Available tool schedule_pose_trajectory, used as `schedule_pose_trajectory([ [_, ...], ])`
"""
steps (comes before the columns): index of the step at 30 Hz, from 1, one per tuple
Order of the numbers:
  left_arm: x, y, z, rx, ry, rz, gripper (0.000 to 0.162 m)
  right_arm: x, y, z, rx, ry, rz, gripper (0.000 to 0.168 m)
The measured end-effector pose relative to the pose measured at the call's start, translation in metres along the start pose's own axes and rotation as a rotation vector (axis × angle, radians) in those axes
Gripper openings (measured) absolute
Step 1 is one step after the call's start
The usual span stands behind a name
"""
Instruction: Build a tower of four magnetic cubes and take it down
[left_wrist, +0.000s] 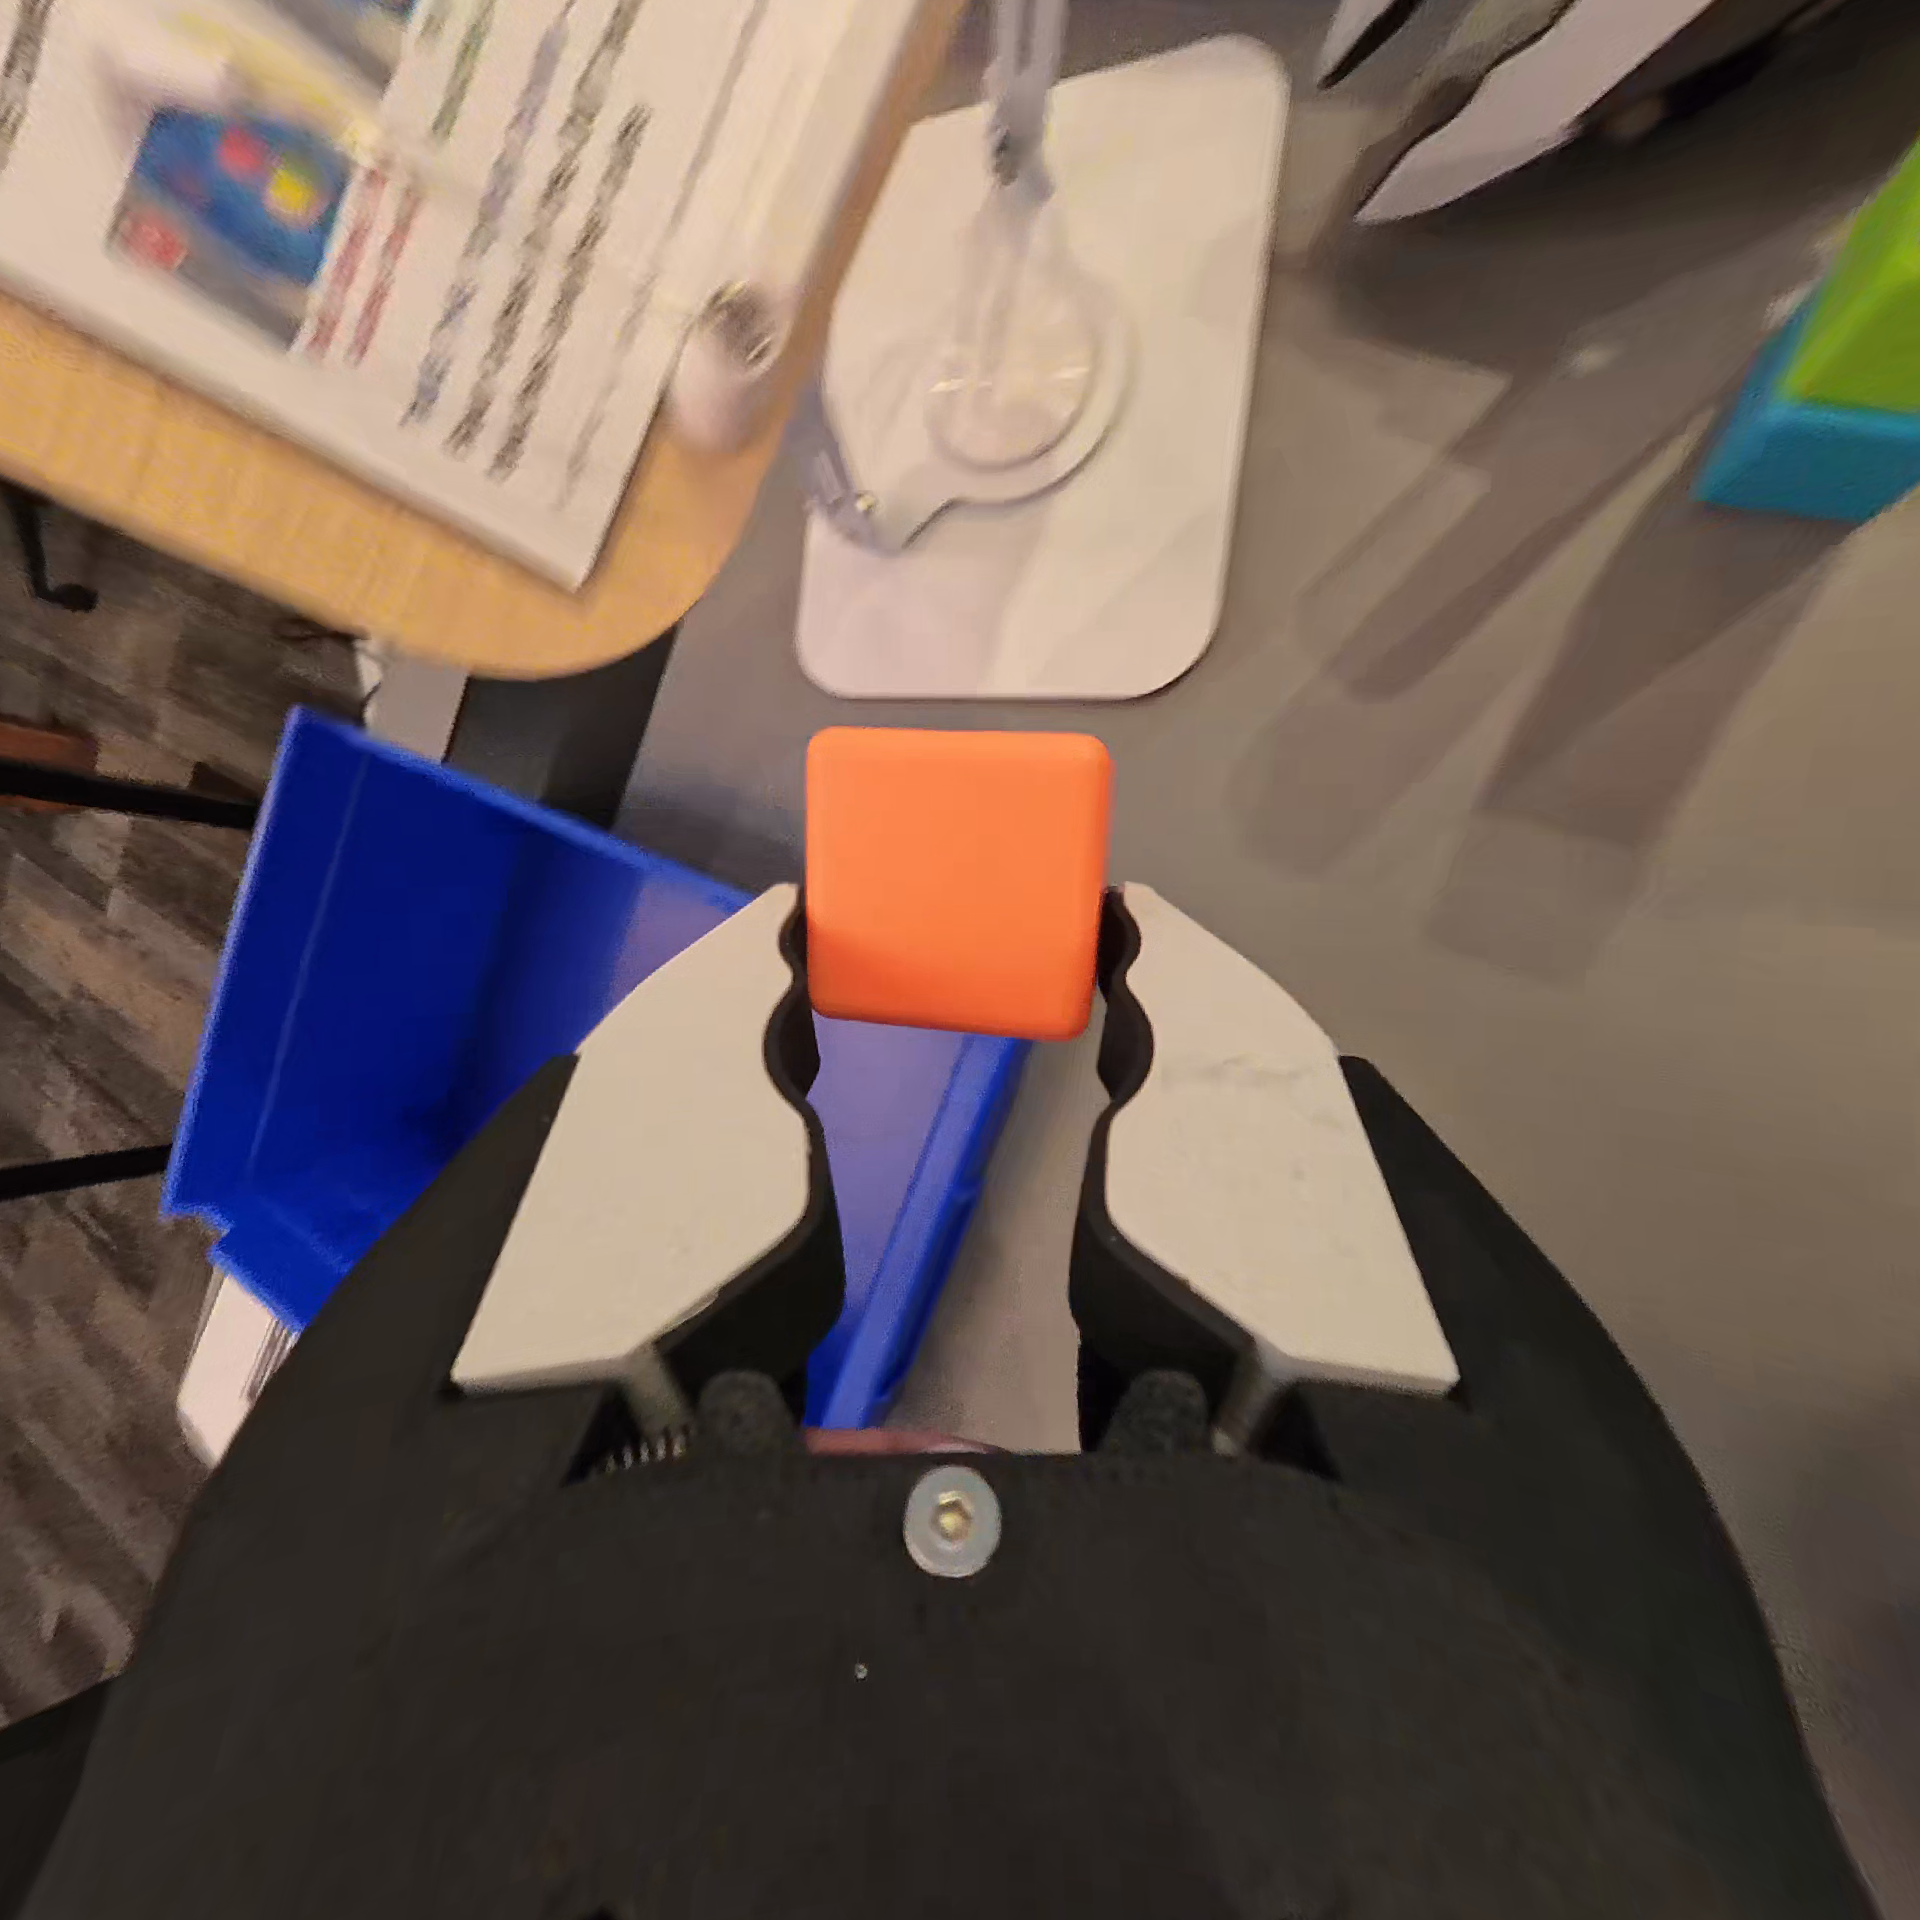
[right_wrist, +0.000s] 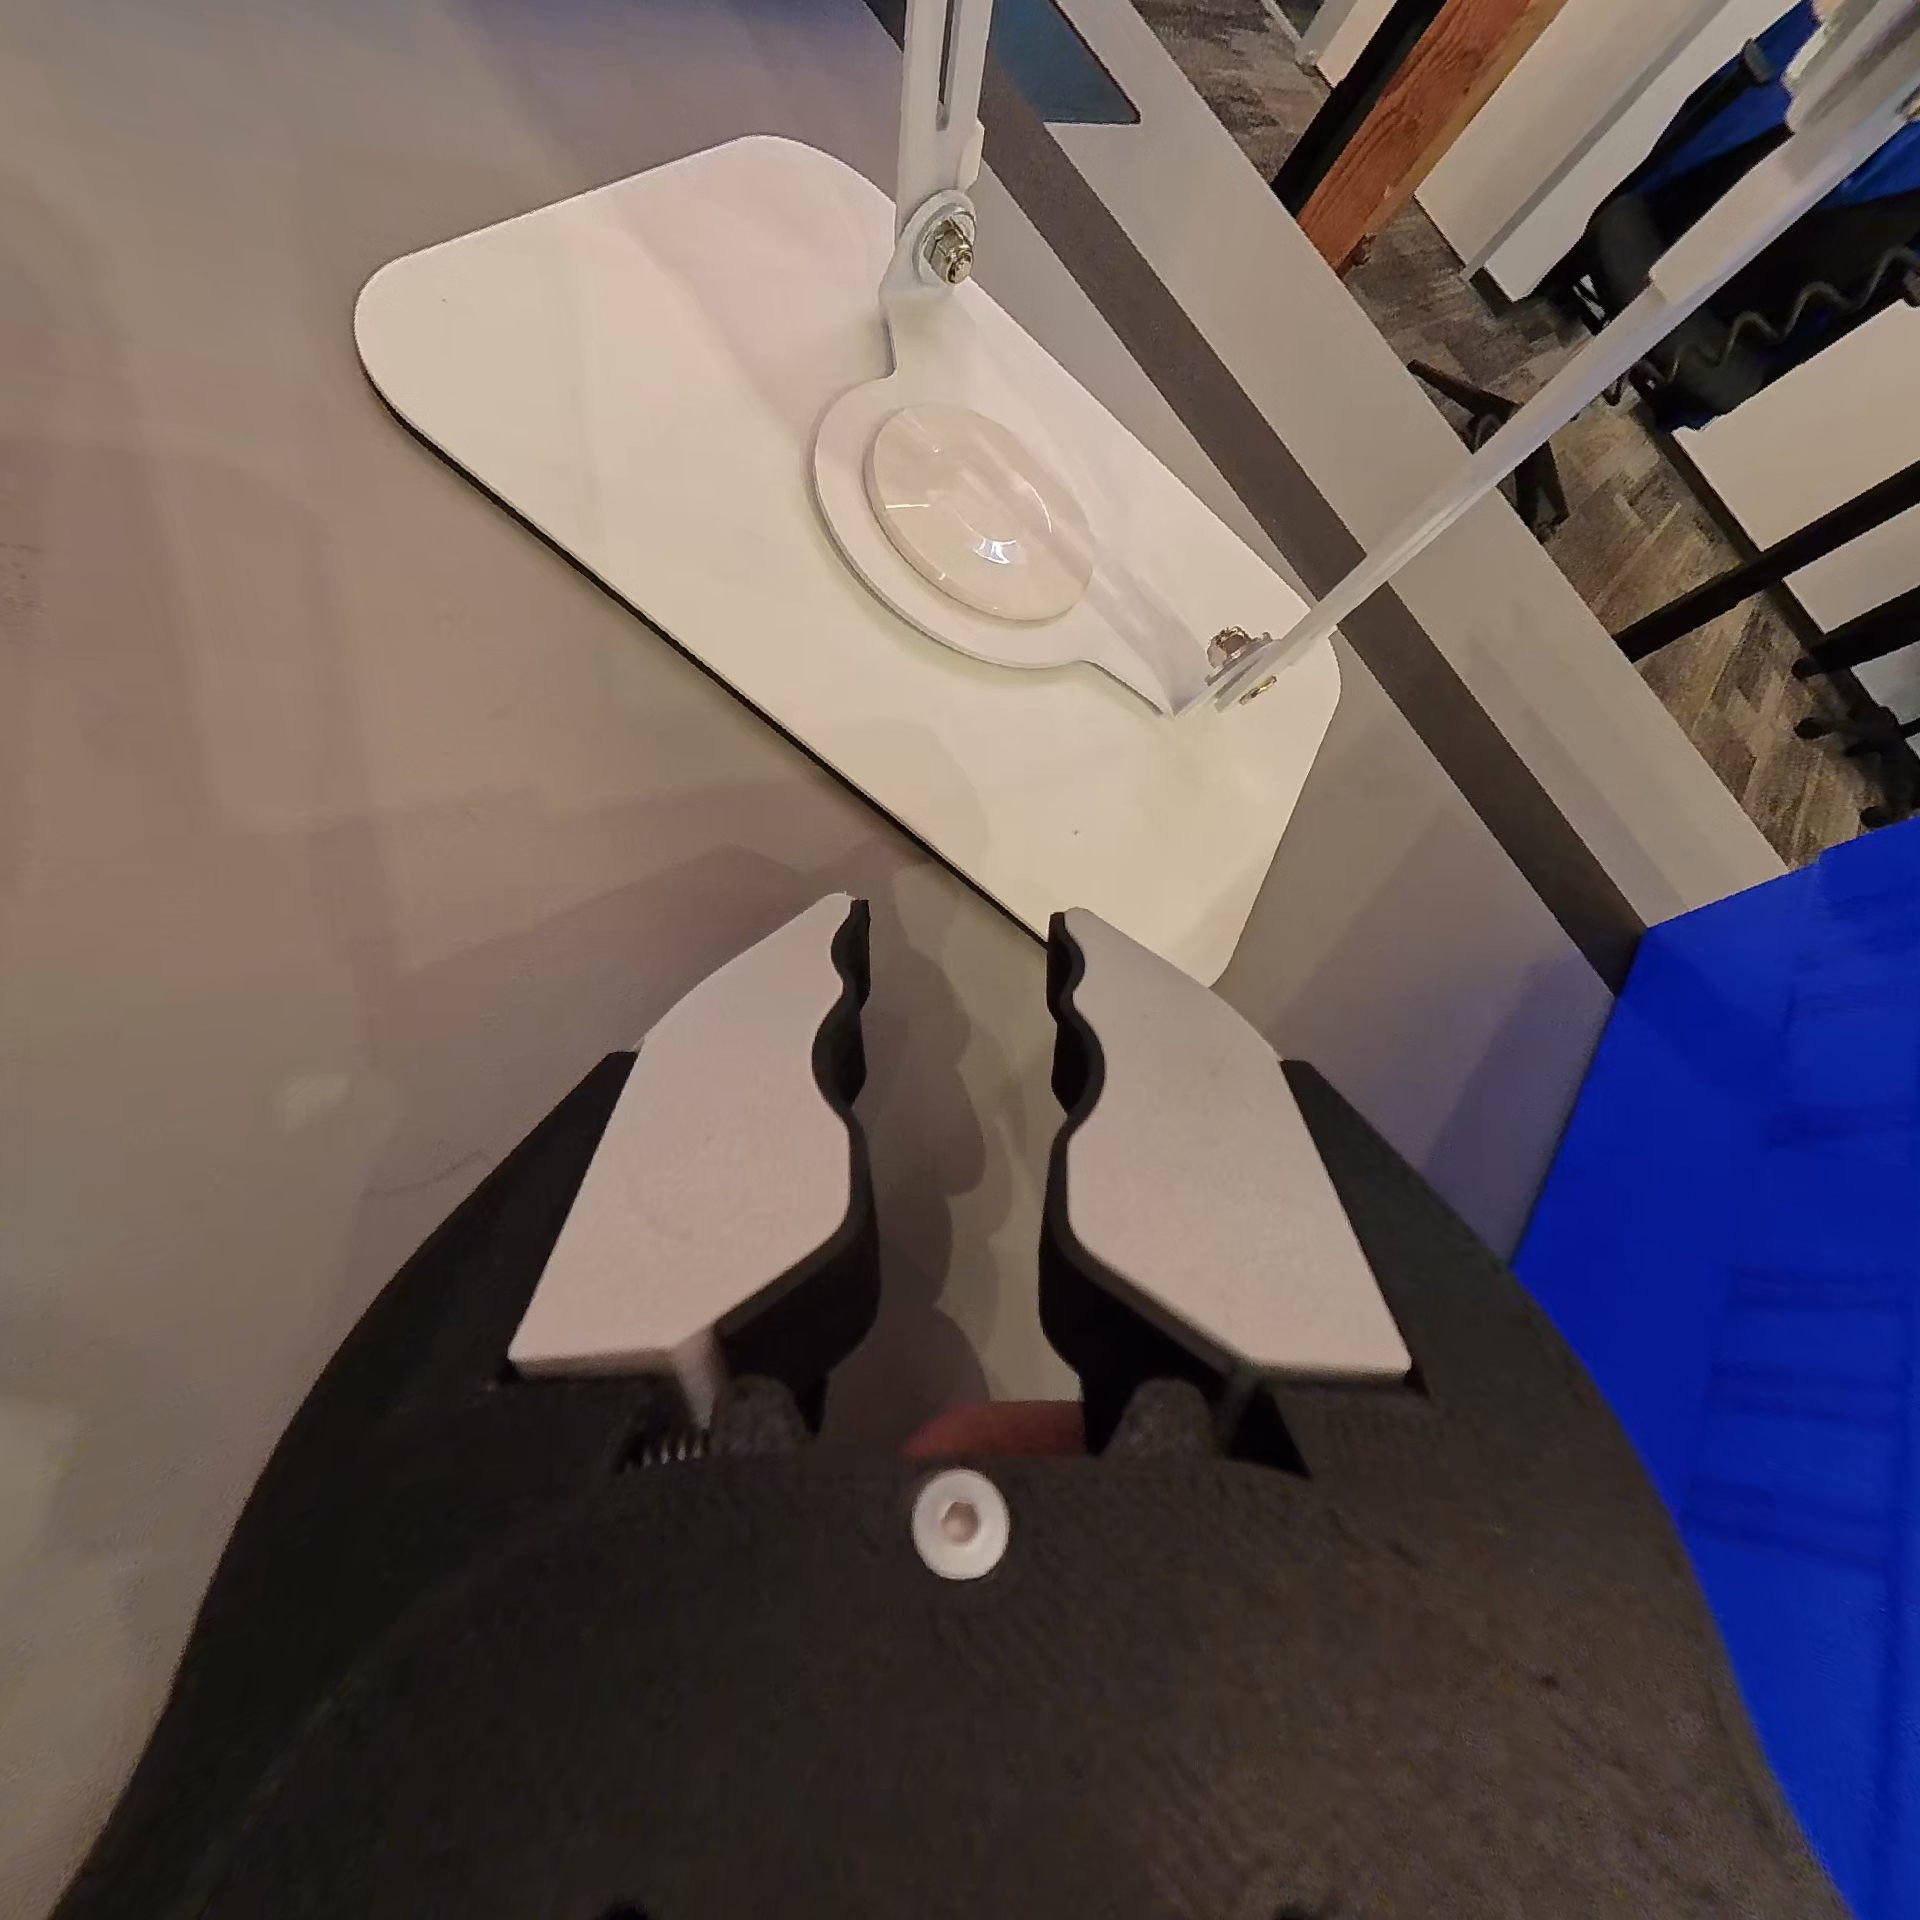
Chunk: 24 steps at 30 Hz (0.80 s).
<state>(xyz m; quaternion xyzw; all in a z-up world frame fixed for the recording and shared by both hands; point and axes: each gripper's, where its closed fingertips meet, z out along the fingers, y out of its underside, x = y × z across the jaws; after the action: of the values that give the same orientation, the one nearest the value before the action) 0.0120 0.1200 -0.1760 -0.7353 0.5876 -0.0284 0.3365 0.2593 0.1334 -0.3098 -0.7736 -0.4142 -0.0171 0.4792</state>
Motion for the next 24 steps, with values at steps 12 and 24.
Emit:
schedule_pose_trajectory([
  [12,0.143,-0.115,0.012,-0.051,0.195,0.171,0.051,0.0,0.0,0.0,0.0,-0.005,0.003,0.033],
  [24,0.184,-0.135,0.039,-0.112,0.247,0.16,0.052,-0.001,0.0,0.0,0.001,-0.006,0.0,0.032],
])
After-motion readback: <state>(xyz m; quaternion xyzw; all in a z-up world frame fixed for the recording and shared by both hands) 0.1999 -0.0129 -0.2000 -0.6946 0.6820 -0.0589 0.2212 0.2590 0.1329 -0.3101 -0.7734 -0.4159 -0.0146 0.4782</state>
